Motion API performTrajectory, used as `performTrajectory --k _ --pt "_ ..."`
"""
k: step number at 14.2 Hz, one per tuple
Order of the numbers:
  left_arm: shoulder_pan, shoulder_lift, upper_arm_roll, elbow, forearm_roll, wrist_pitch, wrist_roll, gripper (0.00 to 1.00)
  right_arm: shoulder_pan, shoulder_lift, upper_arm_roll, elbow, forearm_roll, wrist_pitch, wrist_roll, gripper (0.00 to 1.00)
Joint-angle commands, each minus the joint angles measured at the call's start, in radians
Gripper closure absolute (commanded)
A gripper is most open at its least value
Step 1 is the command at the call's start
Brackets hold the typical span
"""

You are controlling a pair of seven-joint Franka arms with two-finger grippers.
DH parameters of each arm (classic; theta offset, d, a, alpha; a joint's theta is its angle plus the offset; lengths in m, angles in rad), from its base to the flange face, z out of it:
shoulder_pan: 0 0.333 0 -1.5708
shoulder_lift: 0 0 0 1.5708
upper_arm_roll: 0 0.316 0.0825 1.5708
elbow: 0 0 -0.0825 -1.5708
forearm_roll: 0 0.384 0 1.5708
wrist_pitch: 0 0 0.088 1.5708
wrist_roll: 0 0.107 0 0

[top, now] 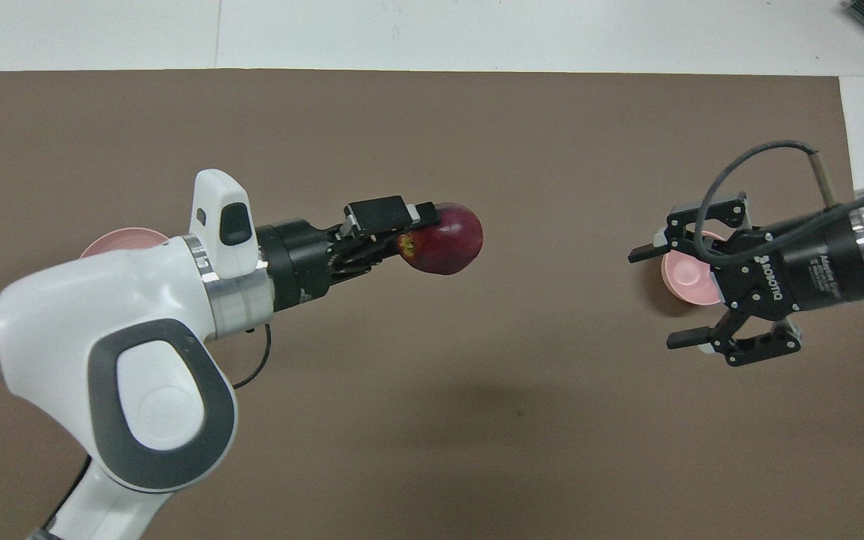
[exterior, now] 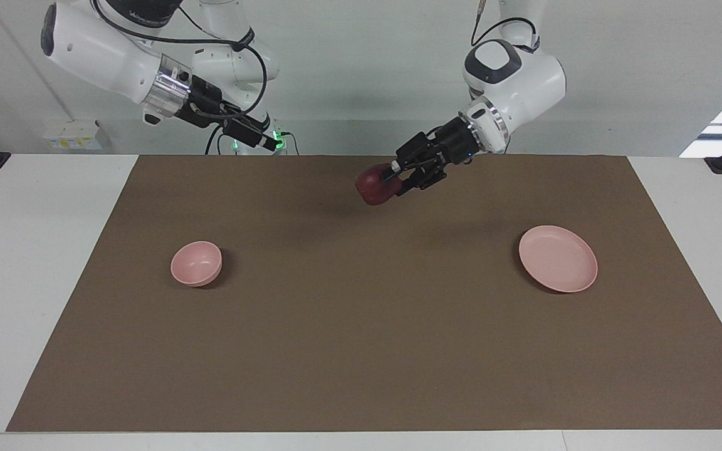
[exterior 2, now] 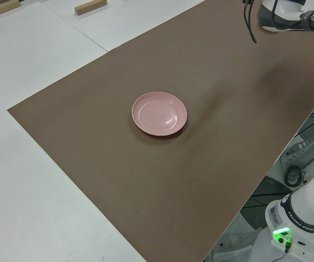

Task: Move apple from plate to bowl
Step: 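Carry the apple toward the right gripper and close the right gripper on it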

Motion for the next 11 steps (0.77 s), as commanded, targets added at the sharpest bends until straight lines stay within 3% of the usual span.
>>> performTrajectory --k 1,7,11 --pt "-0.002 -0.023 -0.122 -0.003 -0.087 0.189 -0.011 1.0 0.069 0.009 0.003 -0.009 0.037 0.1 0.143 0.0" --pt "-0.005 -0.051 -0.245 0.001 -0.114 0.347 -0.014 1.0 0.078 0.032 0.003 -0.006 0.084 0.136 0.161 0.0" --pt "-0.005 -0.06 -0.259 0.001 -0.118 0.355 -0.031 1.0 0.096 0.041 0.003 -0.005 0.084 0.148 0.157 0.0"
